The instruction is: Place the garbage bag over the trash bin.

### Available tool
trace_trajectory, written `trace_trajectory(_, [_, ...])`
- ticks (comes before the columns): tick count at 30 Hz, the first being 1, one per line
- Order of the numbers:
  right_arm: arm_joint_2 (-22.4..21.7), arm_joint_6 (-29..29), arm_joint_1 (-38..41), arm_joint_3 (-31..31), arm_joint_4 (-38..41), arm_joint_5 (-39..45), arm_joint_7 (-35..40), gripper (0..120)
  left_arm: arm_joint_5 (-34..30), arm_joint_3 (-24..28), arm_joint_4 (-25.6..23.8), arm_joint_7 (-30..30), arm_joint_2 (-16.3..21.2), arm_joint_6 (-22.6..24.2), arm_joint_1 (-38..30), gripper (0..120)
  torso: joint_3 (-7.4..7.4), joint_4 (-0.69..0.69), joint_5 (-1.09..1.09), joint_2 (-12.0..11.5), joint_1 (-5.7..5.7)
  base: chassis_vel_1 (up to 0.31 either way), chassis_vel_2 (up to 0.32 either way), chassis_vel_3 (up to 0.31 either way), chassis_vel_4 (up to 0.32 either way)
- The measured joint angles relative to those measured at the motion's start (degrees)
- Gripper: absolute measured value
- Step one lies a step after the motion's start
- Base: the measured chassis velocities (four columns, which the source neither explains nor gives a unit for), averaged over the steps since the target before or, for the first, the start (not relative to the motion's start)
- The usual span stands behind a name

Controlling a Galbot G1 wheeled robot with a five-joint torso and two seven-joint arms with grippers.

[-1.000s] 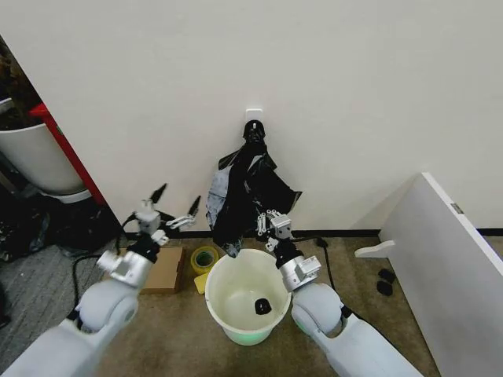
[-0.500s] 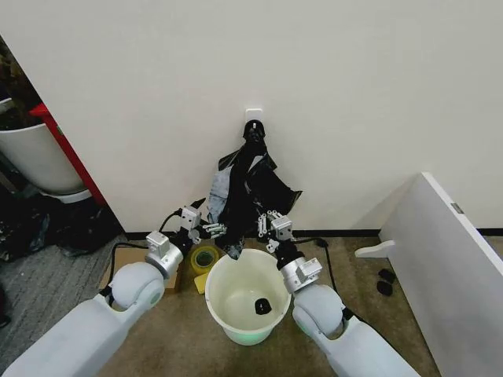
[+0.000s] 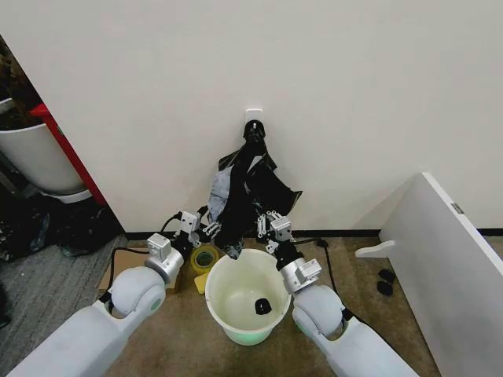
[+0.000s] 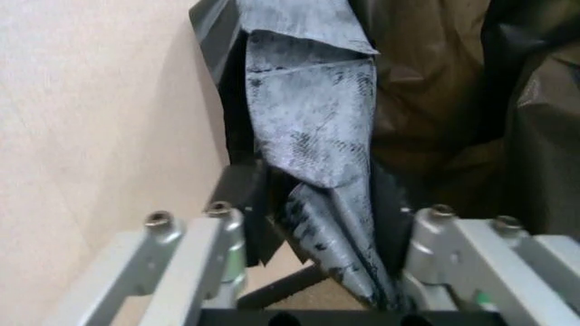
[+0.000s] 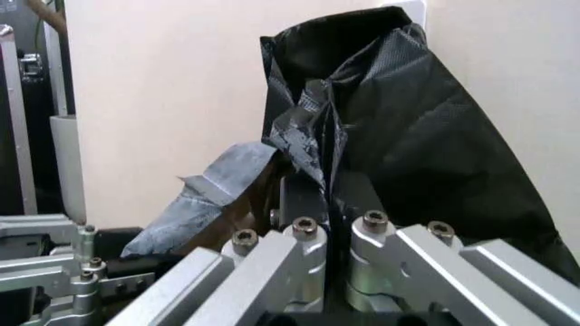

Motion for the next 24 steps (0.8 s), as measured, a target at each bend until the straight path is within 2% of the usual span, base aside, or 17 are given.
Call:
trace_trajectory(2, [0.0,0.0,-0.1,0.1,0.1,0.0,0.0,0,-0.1,-0.2,-0.1,0.0,-0.1,0.0,0.2,31,0.00,0.00,0.00,0.0,0.00,0.000,0.000,0.000,0.000])
trace_trajectory(7, [-0.8,-0.3,-2.2,0.3,2.8,3.6,0.4,0,-1.2,-3.8,-2.6,-0.5,-1.1,0.0,4.1,9,0.00,0.00,0.00,0.0,0.00,0.000,0.000,0.000,0.000])
trace_trajectory(8, [-0.8,-0.3,-2.2,0.3,2.8,3.6,0.4,0,-1.2,-3.8,-2.6,-0.5,-1.1,0.0,4.1,9,0.00,0.00,0.00,0.0,0.00,0.000,0.000,0.000,0.000])
trace_trajectory(9, [-1.4,-1.5,-3.2,0.2,4.6,6.7,2.0,0,-3.4,-5.7,-4.5,-1.6,-1.1,0.7,6.2,3,0.00,0.00,0.00,0.0,0.00,0.000,0.000,0.000,0.000])
trace_trajectory(10, [-1.6,-2.1,-3.6,0.2,5.2,7.9,2.7,0,-4.0,-6.1,-5.0,-2.0,-1.1,0.9,6.7,1,0.00,0.00,0.00,0.0,0.00,0.000,0.000,0.000,0.000])
trace_trajectory(12, [-2.8,-5.2,-6.1,0.2,9.0,13.5,7.1,0,-5.7,-8.8,-8.0,-4.1,-0.9,1.6,10.3,0,-0.01,0.00,0.00,0.0,0.00,0.000,0.000,0.000,0.000])
trace_trajectory(15, [-3.6,-7.7,-7.9,0.3,11.6,16.8,10.3,0,-5.6,-9.9,-9.6,-5.8,-0.9,2.0,11.9,0,-0.01,0.00,0.01,0.0,0.00,0.000,0.000,0.000,0.000])
trace_trajectory(19, [-5.6,-13.8,-14.4,0.6,20.3,25.2,18.3,0,-5.4,-11.8,-15.4,-13.2,-1.5,6.0,16.6,0,-0.01,-0.01,0.00,0.0,0.00,0.000,0.000,0.000,0.000])
trace_trajectory(22, [-6.2,-15.1,-18.0,1.1,25.0,26.9,21.1,0,-4.4,-12.2,-18.7,-14.3,-1.9,6.7,19.7,0,-0.01,0.00,-0.01,0.0,0.00,0.000,0.000,0.000,0.000])
trace_trajectory(24, [-6.2,-15.3,-18.3,1.2,25.6,26.9,21.4,0,-4.3,-12.2,-19.1,-14.3,-1.9,6.7,20.0,0,-0.01,0.00,-0.01,0.0,0.00,0.000,0.000,0.000,0.000])
